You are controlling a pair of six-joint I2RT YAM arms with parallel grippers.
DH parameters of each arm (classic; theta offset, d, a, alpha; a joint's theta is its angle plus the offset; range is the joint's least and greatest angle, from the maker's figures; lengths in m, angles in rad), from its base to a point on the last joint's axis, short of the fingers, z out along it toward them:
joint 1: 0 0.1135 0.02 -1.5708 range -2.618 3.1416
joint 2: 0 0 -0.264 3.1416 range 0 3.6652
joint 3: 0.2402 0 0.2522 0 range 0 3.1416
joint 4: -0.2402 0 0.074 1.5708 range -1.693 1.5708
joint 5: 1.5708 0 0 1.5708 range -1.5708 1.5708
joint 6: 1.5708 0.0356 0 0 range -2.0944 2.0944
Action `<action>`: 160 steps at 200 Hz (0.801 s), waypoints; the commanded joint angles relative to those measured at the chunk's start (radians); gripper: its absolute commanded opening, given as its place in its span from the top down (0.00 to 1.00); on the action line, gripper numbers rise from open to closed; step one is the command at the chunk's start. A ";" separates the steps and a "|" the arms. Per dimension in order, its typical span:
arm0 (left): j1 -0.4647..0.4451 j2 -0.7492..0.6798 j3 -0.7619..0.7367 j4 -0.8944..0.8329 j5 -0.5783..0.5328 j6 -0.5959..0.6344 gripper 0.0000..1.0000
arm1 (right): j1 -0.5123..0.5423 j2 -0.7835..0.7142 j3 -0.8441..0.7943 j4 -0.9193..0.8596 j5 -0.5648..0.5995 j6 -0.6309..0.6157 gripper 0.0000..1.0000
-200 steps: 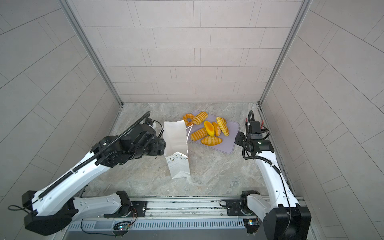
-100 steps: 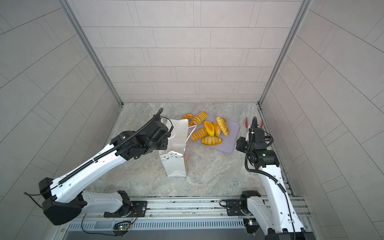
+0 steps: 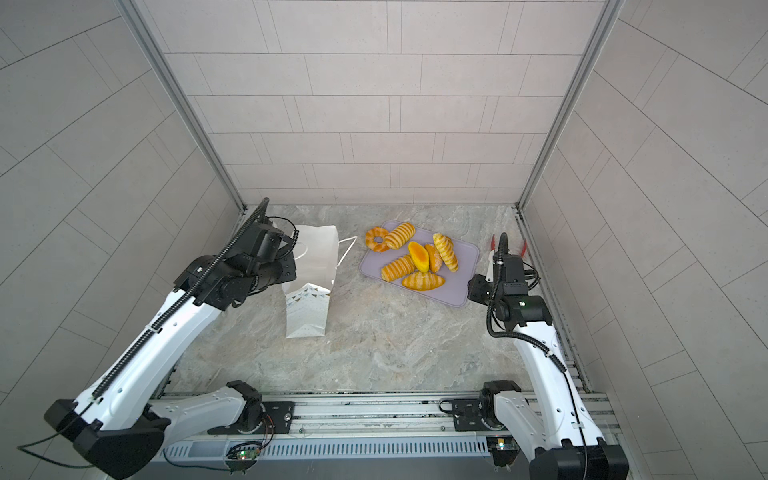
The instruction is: Place the fake bread into the paper bag
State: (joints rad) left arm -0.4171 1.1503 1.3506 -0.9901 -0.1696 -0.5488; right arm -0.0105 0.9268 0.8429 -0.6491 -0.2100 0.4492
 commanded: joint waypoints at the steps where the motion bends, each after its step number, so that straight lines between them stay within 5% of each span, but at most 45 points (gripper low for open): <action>1: 0.091 -0.007 -0.046 0.031 0.123 0.054 1.00 | 0.009 0.013 -0.003 0.026 -0.009 0.004 0.59; 55: 0.282 0.018 -0.114 0.189 0.388 0.050 1.00 | 0.014 0.105 -0.004 0.068 -0.018 0.004 0.56; 98: 0.329 0.041 -0.118 0.351 0.569 0.045 1.00 | 0.014 0.175 0.010 0.095 -0.012 0.000 0.56; 160: 0.351 0.134 -0.059 0.331 0.570 0.065 1.00 | 0.012 0.296 0.041 0.123 0.073 -0.022 0.51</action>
State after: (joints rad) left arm -0.0792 1.2690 1.2583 -0.6624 0.3843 -0.5041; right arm -0.0002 1.1885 0.8562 -0.5457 -0.1894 0.4404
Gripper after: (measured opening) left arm 0.051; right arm 0.491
